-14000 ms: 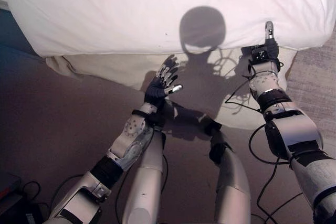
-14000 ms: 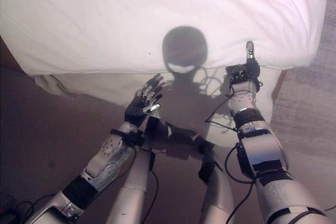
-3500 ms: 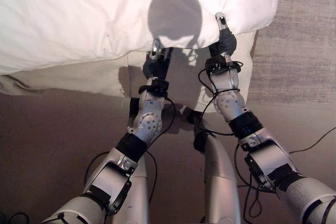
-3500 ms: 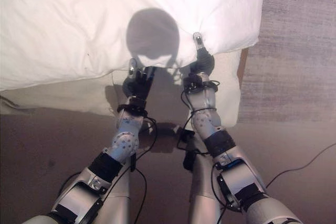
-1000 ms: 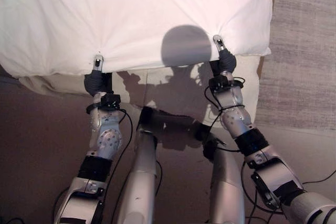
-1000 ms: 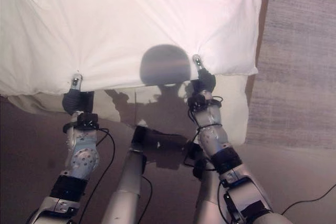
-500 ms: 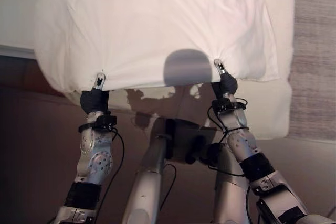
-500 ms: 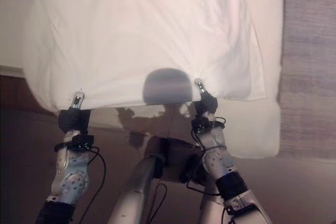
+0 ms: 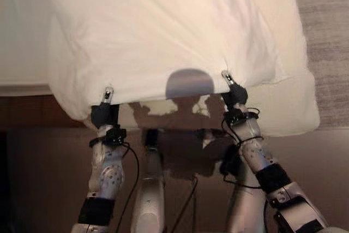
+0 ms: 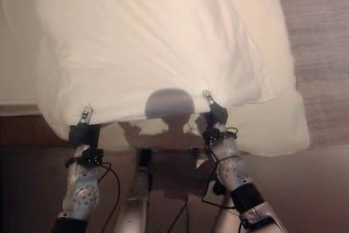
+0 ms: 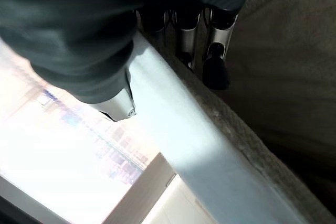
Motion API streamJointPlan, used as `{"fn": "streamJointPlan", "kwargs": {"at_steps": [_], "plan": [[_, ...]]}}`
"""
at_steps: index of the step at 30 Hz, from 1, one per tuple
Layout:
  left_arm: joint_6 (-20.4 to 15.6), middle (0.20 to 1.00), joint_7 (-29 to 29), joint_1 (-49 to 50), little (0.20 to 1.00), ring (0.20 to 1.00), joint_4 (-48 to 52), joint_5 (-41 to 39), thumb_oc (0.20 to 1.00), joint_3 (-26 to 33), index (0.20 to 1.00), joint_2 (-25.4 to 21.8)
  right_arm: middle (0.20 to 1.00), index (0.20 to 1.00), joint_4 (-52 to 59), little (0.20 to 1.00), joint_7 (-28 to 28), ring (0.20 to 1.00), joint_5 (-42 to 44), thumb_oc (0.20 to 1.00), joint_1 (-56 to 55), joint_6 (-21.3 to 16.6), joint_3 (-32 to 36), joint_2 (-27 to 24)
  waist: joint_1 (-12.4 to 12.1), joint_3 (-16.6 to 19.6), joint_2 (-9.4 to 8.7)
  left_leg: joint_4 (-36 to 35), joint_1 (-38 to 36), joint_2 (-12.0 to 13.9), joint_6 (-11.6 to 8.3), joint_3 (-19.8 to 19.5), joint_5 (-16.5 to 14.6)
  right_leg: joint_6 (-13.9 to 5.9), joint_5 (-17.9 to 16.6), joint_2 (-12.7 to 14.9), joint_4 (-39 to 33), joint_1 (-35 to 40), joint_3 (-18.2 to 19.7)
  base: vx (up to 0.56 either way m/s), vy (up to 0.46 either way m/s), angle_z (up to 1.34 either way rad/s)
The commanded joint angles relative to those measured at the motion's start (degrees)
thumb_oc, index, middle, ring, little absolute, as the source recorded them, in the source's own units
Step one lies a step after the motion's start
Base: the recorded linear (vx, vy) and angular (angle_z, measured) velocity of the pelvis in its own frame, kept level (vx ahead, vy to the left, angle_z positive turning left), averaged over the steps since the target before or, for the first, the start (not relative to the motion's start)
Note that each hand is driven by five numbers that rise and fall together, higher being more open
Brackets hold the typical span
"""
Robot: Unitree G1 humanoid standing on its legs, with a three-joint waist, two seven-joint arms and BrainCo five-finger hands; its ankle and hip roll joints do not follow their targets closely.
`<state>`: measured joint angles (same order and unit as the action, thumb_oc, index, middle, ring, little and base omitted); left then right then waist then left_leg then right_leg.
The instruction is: Make the bed
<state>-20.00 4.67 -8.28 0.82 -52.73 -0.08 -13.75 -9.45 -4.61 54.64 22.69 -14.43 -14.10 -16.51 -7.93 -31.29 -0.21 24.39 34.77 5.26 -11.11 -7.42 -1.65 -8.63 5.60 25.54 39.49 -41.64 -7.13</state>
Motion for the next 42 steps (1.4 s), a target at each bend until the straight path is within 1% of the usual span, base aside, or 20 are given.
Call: {"fn": "streamJointPlan", "kwargs": {"at_steps": [1,6,7,8,9,12,14,16,19,20,21,22,24,27,30,36,39,40,41,42], "plan": [[-5.98,0.200,0.87,5.91,0.200,0.200,7.23,-1.63,0.200,13.66,0.200,-5.85,0.200,0.200,5.63,0.200,-3.90,0.200,-0.79,0.200,-10.43,-6.61,18.02,-8.18,2.80,1.50,1.53,-2.03,-0.17,-5.05,5.62,-3.18,-2.17,-2.68,-11.43,4.66,-15.53,4.75,2.89,-0.20,0.479,0.33],[-4.25,0.200,-0.53,7.57,0.200,0.200,6.73,-0.38,0.200,12.77,0.200,-5.89,0.200,0.200,6.06,0.200,-3.13,0.200,-1.23,0.200,-13.71,-5.69,19.93,-6.46,4.28,1.51,3.01,2.80,-0.17,-9.10,7.29,-2.62,-4.97,-2.55,-10.98,7.36,-15.96,8.93,4.71,-0.08,0.403,0.49],[-2.96,0.200,-0.99,9.14,0.200,0.200,7.17,0.27,0.200,13.71,0.200,-6.62,0.200,0.200,6.23,0.200,-1.94,0.200,-1.41,0.200,-15.28,-5.64,20.62,-3.72,3.97,1.50,2.50,6.48,2.50,-11.39,9.56,-0.38,-3.53,-0.34,-3.67,2.04,-3.14,8.30,1.01,-0.16,0.369,0.11],[-2.91,0.200,-0.99,9.20,0.200,0.200,7.23,0.28,0.200,13.80,0.200,-6.70,0.200,0.200,6.17,0.200,-1.88,0.200,-1.41,0.200,-15.24,-5.66,20.57,-3.61,4.00,1.50,2.36,6.91,2.66,-11.36,9.47,-0.40,-3.92,-0.24,-3.09,2.07,-2.48,8.04,1.09,-0.22,0.507,-0.12],[-2.53,0.200,-1.15,9.93,0.200,0.200,7.89,0.97,0.200,14.43,0.200,-6.71,0.200,0.200,5.88,0.200,-1.31,0.200,-1.28,0.200,-14.45,-5.67,20.07,-3.35,2.94,1.51,2.27,6.42,2.65,-11.32,10.28,1.69,-3.63,0.27,-1.88,0.80,1.37,7.42,-3.04,-0.12,0.261,-0.25],[-3.10,0.200,-0.93,10.94,0.200,0.200,8.85,0.91,0.200,15.61,0.200,-5.60,0.200,0.200,3.54,0.200,0.64,0.200,0.00,0.200,-11.97,-5.63,16.48,-2.04,-0.75,1.51,1.09,2.59,-1.03,-11.52,11.96,7.60,-2.93,2.83,4.46,-6.74,7.44,7.81,-14.09,-0.10,0.340,-0.39],[-3.78,0.200,-1.26,11.37,0.200,0.200,9.76,0.45,0.200,15.26,0.200,-3.98,0.200,0.200,2.98,0.200,1.10,0.200,-0.01,0.200,-12.79,-5.41,15.35,-2.66,-1.31,1.50,0.91,2.69,-1.90,-12.09,10.83,8.22,-3.21,4.58,5.84,-9.92,0.91,9.79,-13.09,-0.08,0.100,-0.78],[-4.56,0.200,-1.60,13.36,0.200,0.200,11.10,0.41,0.200,14.32,0.200,-3.07,0.200,0.200,1.85,0.200,1.31,0.200,0.55,0.200,-11.40,-6.02,13.96,-4.77,-2.74,1.50,3.78,8.16,0.42,-9.98,7.98,6.69,-2.60,8.78,9.15,-13.86,0.34,8.24,-11.73,-0.06,0.041,-0.89],[-5.02,0.200,-0.92,13.44,0.200,0.200,11.25,0.98,0.200,13.92,0.200,-2.91,0.200,0.200,1.08,0.200,0.41,0.200,-0.50,0.200,-8.46,-5.95,11.95,-5.90,-4.96,1.50,4.04,13.58,2.88,-10.52,8.24,1.83,-4.66,8.96,8.88,-14.09,0.95,6.89,-9.62,-0.08,0.019,-0.60],[-5.03,0.200,-0.55,13.38,0.200,0.200,11.04,0.81,0.200,14.40,0.200,-2.71,0.200,0.200,1.10,0.200,0.26,0.200,-0.33,0.200,-9.09,-5.92,12.68,-6.47,-3.90,1.50,4.46,13.01,2.09,-8.19,8.51,2.00,-5.26,8.66,8.30,-13.12,1.44,6.38,-10.16,-0.13,0.042,-0.56],[-5.08,0.200,-0.20,13.72,0.200,0.200,10.58,0.62,0.200,15.05,0.200,-2.64,0.200,0.200,0.88,0.200,0.11,0.200,-0.30,0.200,-9.69,-6.08,13.45,-6.95,-2.90,1.50,4.49,11.22,0.90,-3.53,8.56,2.82,-3.95,7.93,7.45,-11.40,1.66,5.96,-10.54,-0.10,0.181,-0.07],[-5.01,0.200,-0.21,14.02,0.200,0.200,10.45,0.47,0.200,15.06,0.200,-2.46,0.200,0.200,0.54,0.200,-0.39,0.200,-0.38,0.200,-9.85,-5.77,13.53,-7.14,-2.45,1.50,4.69,7.78,-0.90,-0.71,8.09,2.18,-2.22,6.97,6.45,-10.11,1.21,5.88,-10.20,-0.08,0.273,0.49],[-4.95,0.200,-0.21,14.34,0.200,0.200,10.16,0.78,0.200,15.02,0.200,-2.57,0.200,0.200,0.52,0.200,-0.67,0.200,-0.66,0.200,-9.94,-5.42,13.42,-6.99,-2.49,1.50,4.94,2.31,-3.48,-0.20,7.77,1.00,-0.50,6.04,5.35,-9.25,-0.23,6.64,-9.69,-0.07,0.219,0.94],[-3.98,0.200,-0.39,15.08,0.200,0.200,8.66,2.72,0.200,15.40,0.200,-2.87,0.200,0.200,1.21,0.200,-1.06,0.200,-2.63,0.200,-11.75,-4.03,14.39,-7.59,-1.62,1.50,4.73,-11.78,-9.96,0.36,5.61,-2.09,3.01,2.97,0.58,-4.95,-3.87,8.07,-8.55,-0.16,0.302,0.37],[-3.05,0.200,-1.75,15.14,0.200,0.200,6.93,3.72,0.200,13.47,0.200,-3.92,0.200,0.200,3.38,0.200,-1.10,0.200,-5.44,0.200,-15.76,-4.00,17.03,-9.27,-0.56,1.50,4.70,-6.58,-5.31,-4.83,6.22,-1.31,0.81,0.37,-5.40,2.09,-8.70,8.50,-8.36,-0.23,0.361,0.39],[-1.98,0.200,-2.86,15.45,0.200,0.200,4.99,5.22,0.200,14.05,0.200,-5.26,0.200,0.200,4.74,0.200,0.57,0.200,-6.25,0.200,-18.78,-3.13,18.98,-8.50,0.74,1.52,5.25,-0.36,-4.78,-9.49,8.35,0.90,-2.87,-1.32,-8.79,7.18,-13.37,13.28,-6.61,-0.06,0.285,0.18],[-2.03,0.200,-2.83,15.78,0.200,0.200,5.06,5.56,0.200,15.59,0.200,-6.46,0.200,0.200,4.67,0.200,1.58,0.200,-6.48,0.200,-17.89,-2.76,17.25,-7.00,-0.10,1.51,4.79,2.52,-4.22,-9.34,9.83,4.33,-3.51,-0.79,-5.38,5.59,-4.72,12.61,-10.63,-0.08,0.250,0.10],[-1.98,0.200,-2.91,15.73,0.200,0.200,5.28,5.50,0.200,15.71,0.200,-6.52,0.200,0.200,4.60,0.200,2.18,0.200,-6.17,0.200,-17.61,-2.48,16.64,-6.61,-0.07,1.51,4.75,2.45,-3.85,-9.54,10.47,5.05,-2.98,-0.28,-3.25,2.70,-1.62,12.07,-10.78,-0.15,0.231,-0.32],[-2.15,0.200,-2.89,16.04,0.200,0.200,5.55,5.40,0.200,15.94,0.200,-6.39,0.200,0.200,4.09,0.200,2.99,0.200,-5.67,0.200,-17.70,-2.31,15.96,-6.27,0.09,1.52,4.20,2.02,-3.95,-9.71,10.67,6.13,-2.69,0.44,-0.45,-2.62,1.42,10.45,-9.99,-0.08,0.259,-0.61],[-3.55,0.200,-2.76,16.61,0.200,0.200,6.49,5.36,0.200,17.51,0.200,-4.37,0.200,0.200,3.10,0.200,4.19,0.200,-5.96,0.200,-18.60,-2.73,16.18,-6.76,-0.97,1.54,3.66,1.07,-7.60,-10.43,9.55,6.32,-2.97,3.45,1.47,-5.67,-2.86,12.68,-10.89,-0.02,0.189,-0.77]]}}
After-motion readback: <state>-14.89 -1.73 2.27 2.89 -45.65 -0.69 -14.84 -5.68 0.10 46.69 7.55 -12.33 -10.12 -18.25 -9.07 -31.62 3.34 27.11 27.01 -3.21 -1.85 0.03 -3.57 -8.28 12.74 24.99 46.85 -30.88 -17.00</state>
